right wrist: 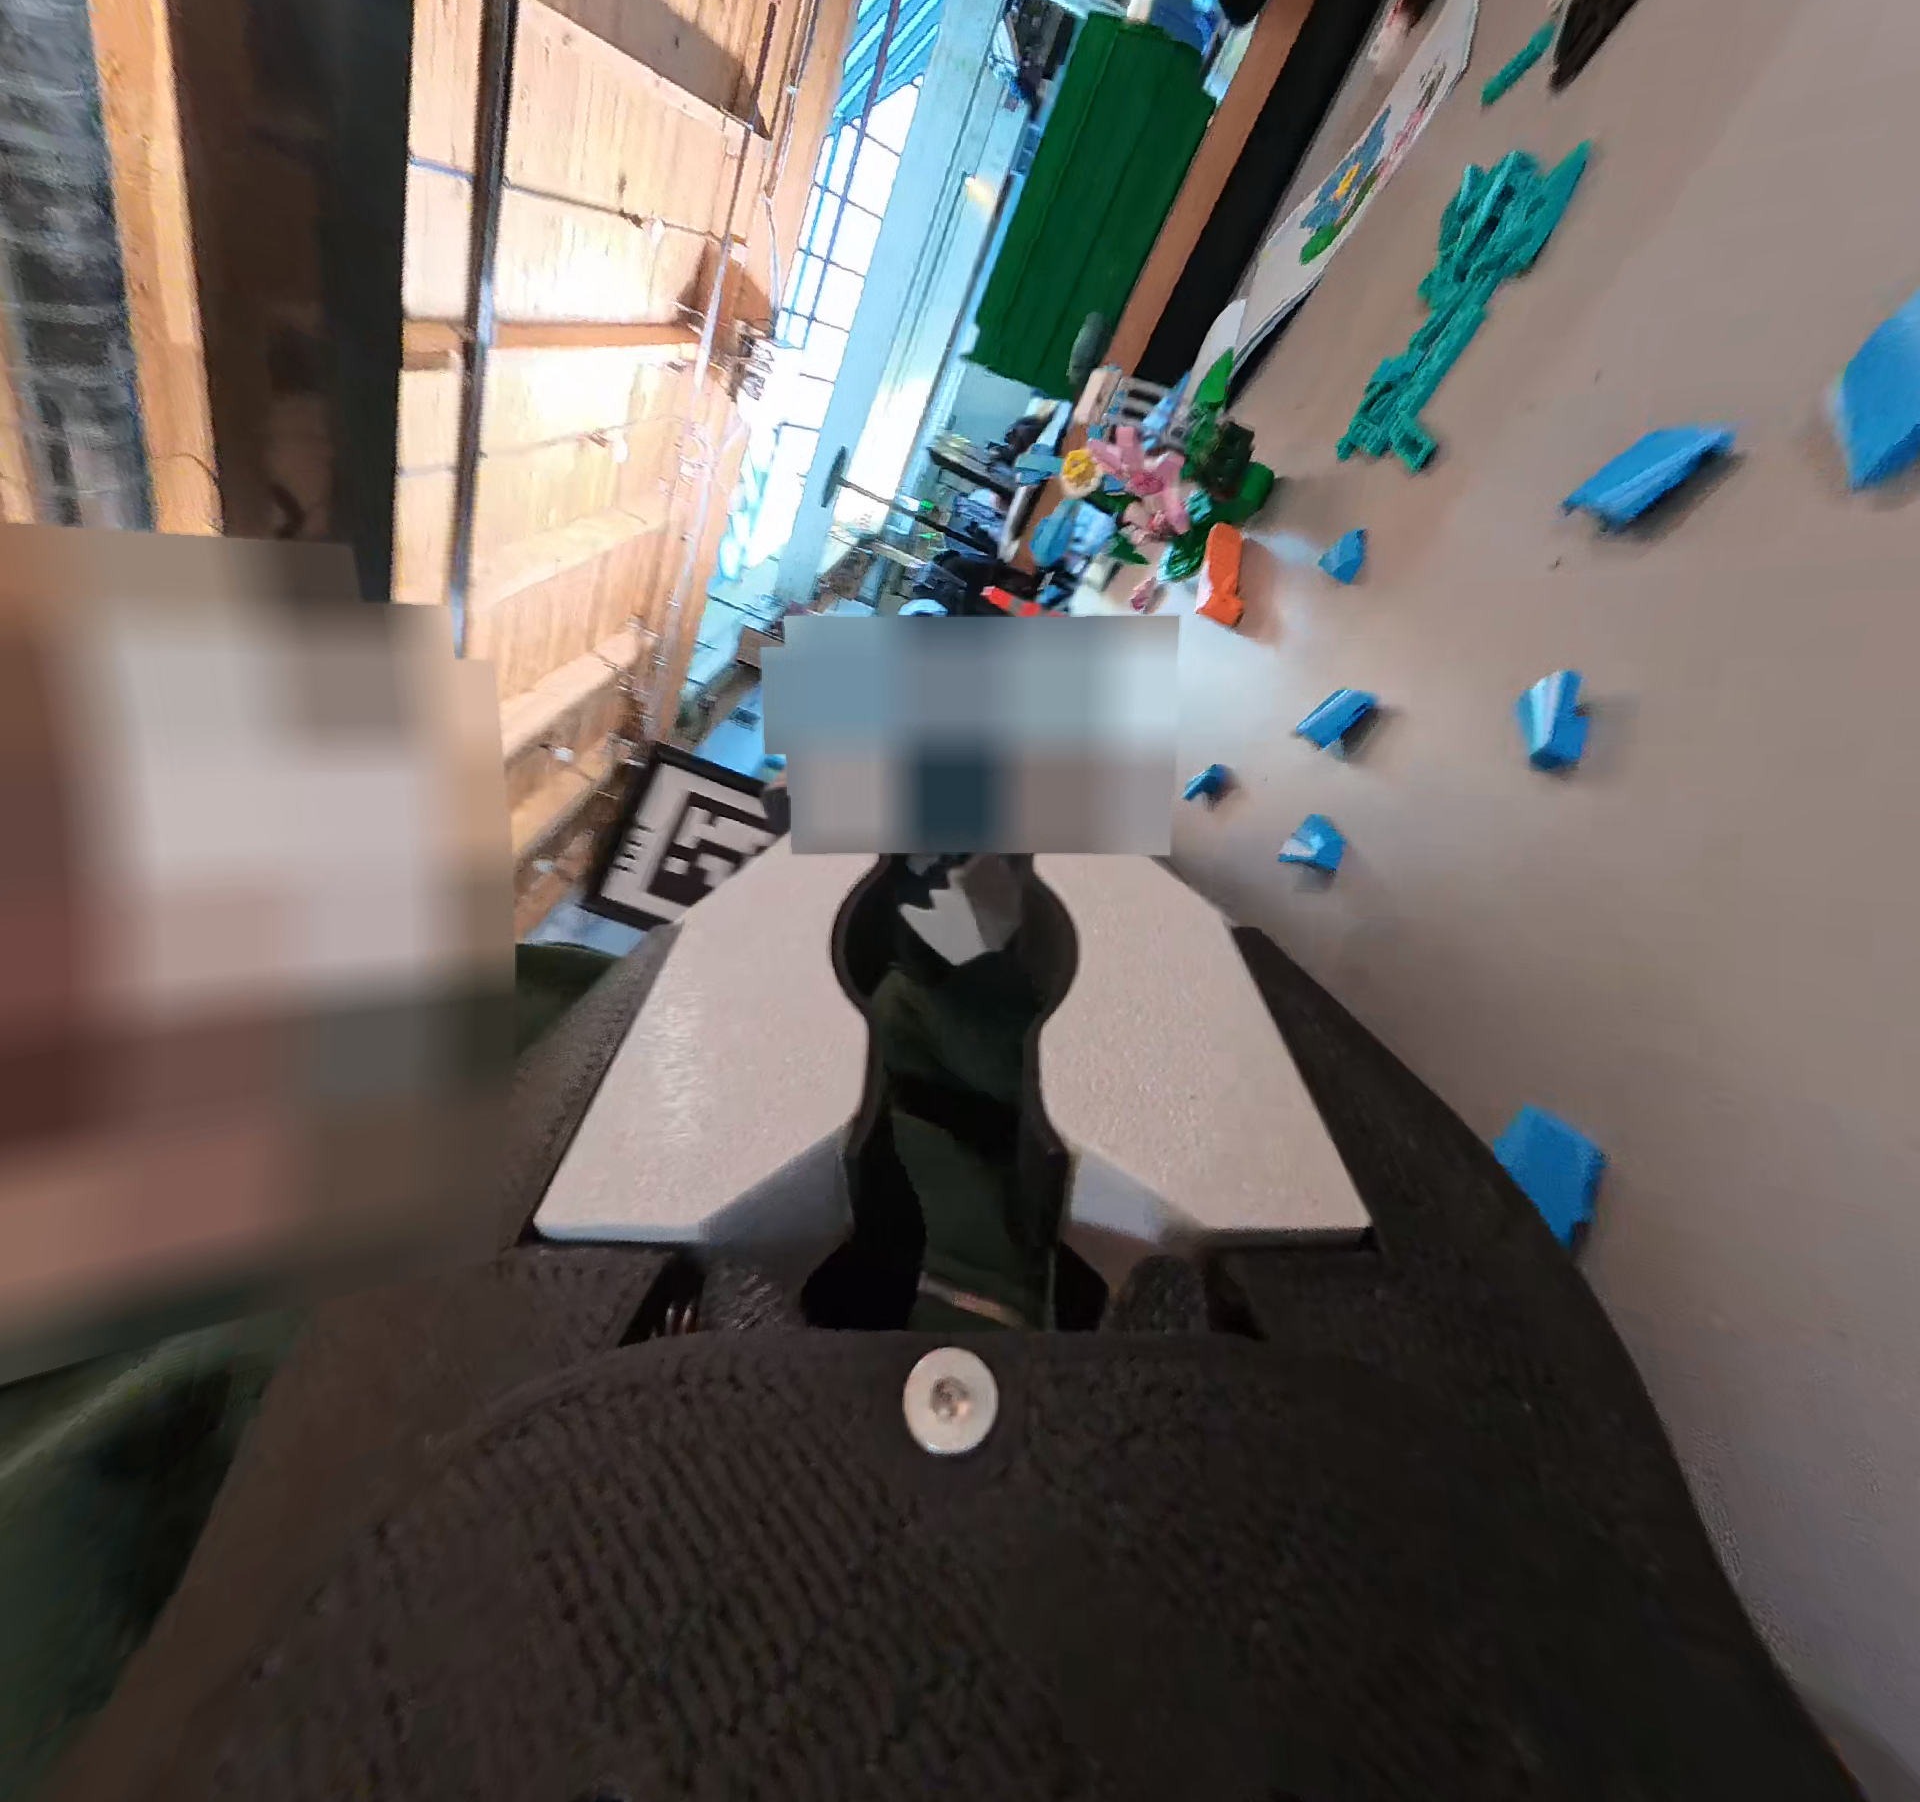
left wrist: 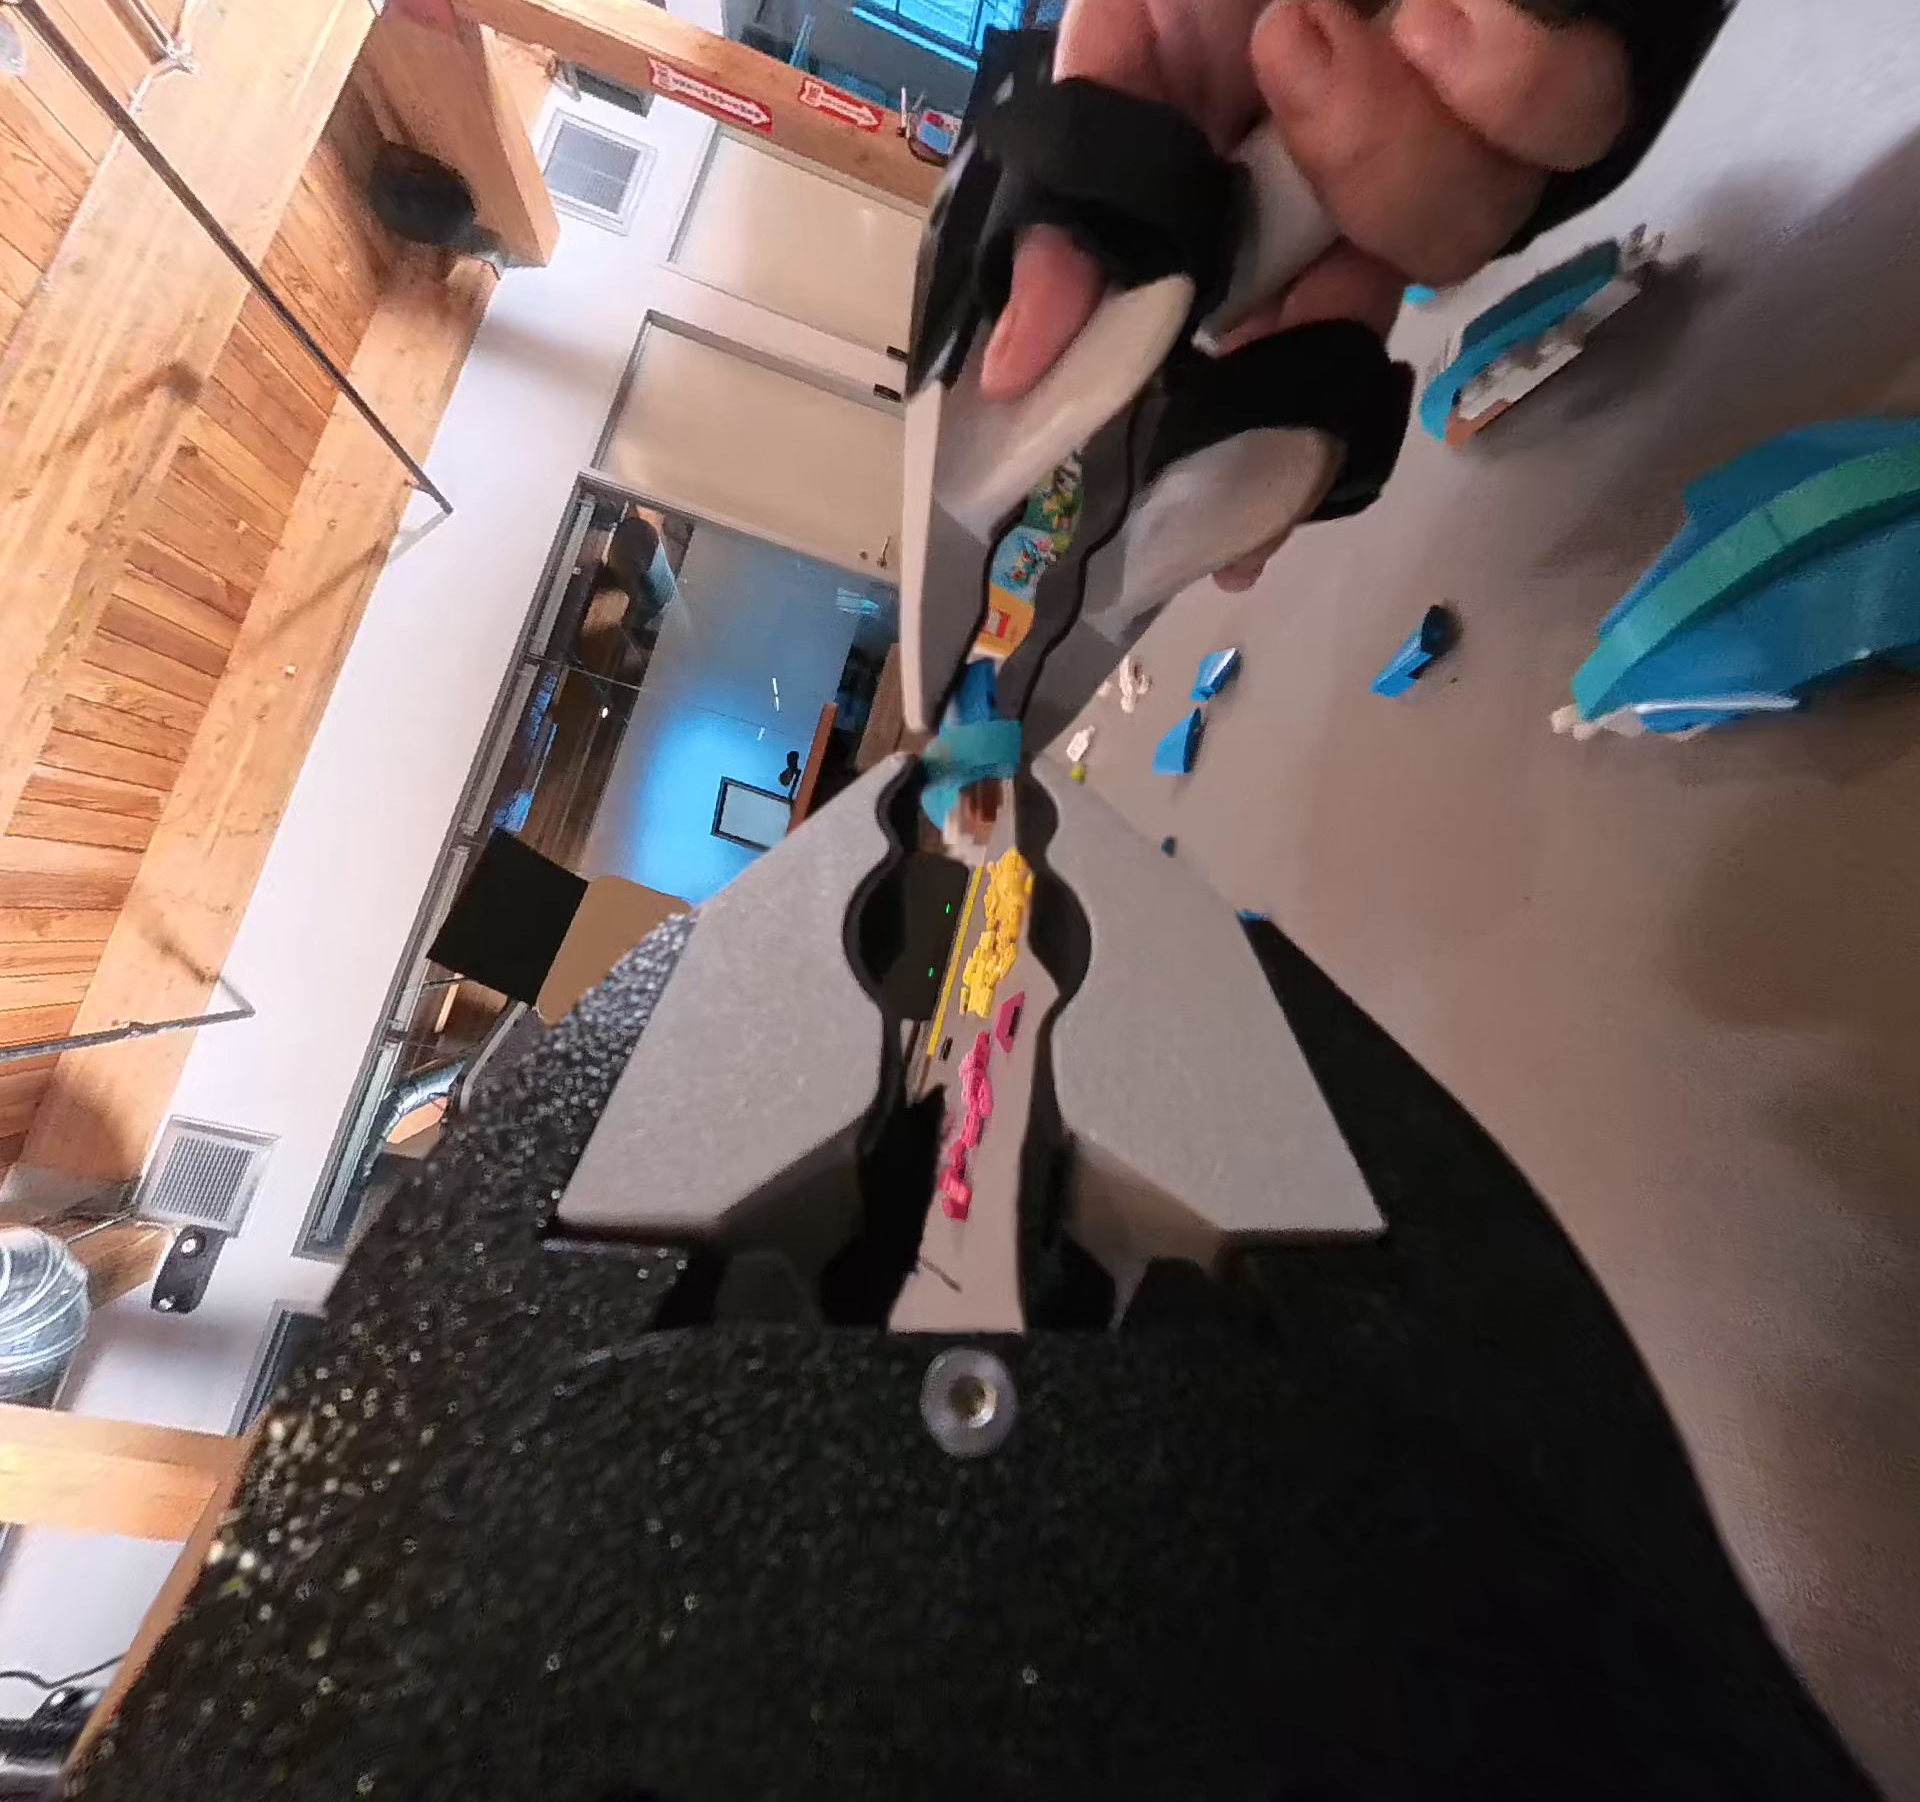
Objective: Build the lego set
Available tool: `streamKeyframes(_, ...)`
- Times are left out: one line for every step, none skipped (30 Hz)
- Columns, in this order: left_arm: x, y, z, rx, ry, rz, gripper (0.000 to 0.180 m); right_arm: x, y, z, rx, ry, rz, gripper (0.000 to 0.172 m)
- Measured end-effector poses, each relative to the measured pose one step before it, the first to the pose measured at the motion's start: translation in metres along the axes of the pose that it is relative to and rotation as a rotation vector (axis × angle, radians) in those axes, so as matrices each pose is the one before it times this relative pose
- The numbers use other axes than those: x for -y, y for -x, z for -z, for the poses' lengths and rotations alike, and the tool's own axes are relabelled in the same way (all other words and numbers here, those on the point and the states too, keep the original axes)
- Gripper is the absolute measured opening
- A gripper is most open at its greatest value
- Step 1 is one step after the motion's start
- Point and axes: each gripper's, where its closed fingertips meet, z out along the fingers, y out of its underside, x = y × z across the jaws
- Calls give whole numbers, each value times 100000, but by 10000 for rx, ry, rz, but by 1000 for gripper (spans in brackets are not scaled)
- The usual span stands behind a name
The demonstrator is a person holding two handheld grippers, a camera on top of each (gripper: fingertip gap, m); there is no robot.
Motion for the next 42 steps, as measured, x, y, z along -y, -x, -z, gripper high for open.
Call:
streamKeyframes(-319,-93,-11,-67,143,-35,14,232,-203,176,-376,-16,751,30)
streamKeyframes(-274,4,38,8,71,48,14,395,-387,430,-609,25,1040,36)
streamKeyframes(-239,104,72,51,39,74,13,352,-429,645,-669,180,1281,37)
streamKeyframes(-212,96,45,21,47,98,13,67,-551,790,-685,448,1390,37)
streamKeyframes(-150,153,45,47,24,146,13,-485,-744,831,-692,802,1342,35)
streamKeyframes(-67,109,24,25,-12,138,12,-1037,-679,727,-548,1056,1230,32)
streamKeyframes(-13,62,24,16,-26,112,12,-1220,-386,500,-318,1028,1056,29)
streamKeyframes(0,74,29,31,-32,123,12,-1152,-130,219,-140,889,767,28)
streamKeyframes(4,43,18,0,-34,122,12,-987,152,-40,68,768,526,28)
streamKeyframes(-16,26,1,-4,-21,92,12,-688,283,-195,180,577,449,28)
streamKeyframes(-38,27,7,5,-14,71,12,-433,168,-275,136,399,425,28)
streamKeyframes(-22,-4,26,-1,-19,52,12,-361,140,-335,170,345,363,27)
streamKeyframes(10,5,21,6,-21,36,12,-361,50,-358,174,343,264,27)
streamKeyframes(2,0,20,10,-16,19,12,-358,-100,-356,114,321,205,28)
streamKeyframes(37,-2,22,12,-27,-2,12,-339,-115,-348,113,293,197,29)
streamKeyframes(41,-13,18,7,-21,-21,12,-265,-215,-311,42,236,182,29)
streamKeyframes(22,-32,3,0,-10,-23,12,-162,-271,-237,1,154,149,29)
streamKeyframes(36,-31,17,4,-23,-28,12,-57,-123,-185,98,69,92,28)
streamKeyframes(50,-54,15,1,-27,-52,12,36,-39,-120,130,4,21,27)
streamKeyframes(56,-62,19,2,-22,-78,12,9,-81,-105,79,19,-5,26)
streamKeyframes(56,-70,2,13,-15,-97,12,27,-54,-40,54,1,-10,24)
streamKeyframes(57,-54,-1,25,-6,-120,12,28,21,-20,90,2,-84,18)
streamKeyframes(61,-92,-4,3,-5,-126,12,-1,19,-34,76,19,-151,17)
streamKeyframes(56,-102,-34,-3,8,-131,12,11,-89,26,-31,22,-137,17)
streamKeyframes(-28,-67,-31,27,61,-190,13,126,-259,150,-185,-14,-138,17)
streamKeyframes(-37,-106,-42,15,72,-249,13,435,-342,369,-251,-159,-206,16)
streamKeyframes(-9,-145,-55,0,71,-261,13,869,-228,578,-182,-371,-287,16)
streamKeyframes(-42,-155,-59,6,105,-295,13,1241,-193,706,-186,-531,-357,16)
streamKeyframes(-27,-109,-71,44,115,-329,13,1340,-185,719,-206,-519,-367,16)
streamKeyframes(8,-170,-61,18,85,-354,12,1277,210,595,1,-435,-242,15)
streamKeyframes(98,-186,-41,4,43,-326,11,1157,432,415,84,-337,-132,15)
streamKeyframes(124,-156,-45,14,36,-329,11,903,306,225,-24,-167,-103,15)
streamKeyframes(144,-92,-24,44,33,-324,12,671,435,65,80,-26,-60,15)
streamKeyframes(234,-154,-9,-8,-46,-267,12,538,574,-21,211,23,-60,15)
streamKeyframes(234,-157,14,-26,-52,-217,12,393,395,-71,155,82,-137,15)
streamKeyframes(176,-61,10,16,-32,-191,11,234,249,-103,117,155,-180,15)
streamKeyframes(151,-9,9,19,-32,-126,11,142,181,-97,115,162,-177,15)
streamKeyframes(80,47,19,37,-17,-65,11,67,37,-85,73,163,-204,15)
streamKeyframes(45,87,13,55,-10,-43,12,-64,-18,-82,71,214,-189,15)
streamKeyframes(42,93,25,53,-12,-53,12,-158,-73,-81,47,247,-126,15)
streamKeyframes(106,21,7,16,-35,-67,12,-173,-76,-79,48,245,-82,15)
streamKeyframes(145,-40,13,-7,-50,-82,12,-143,57,-80,113,223,-31,15)
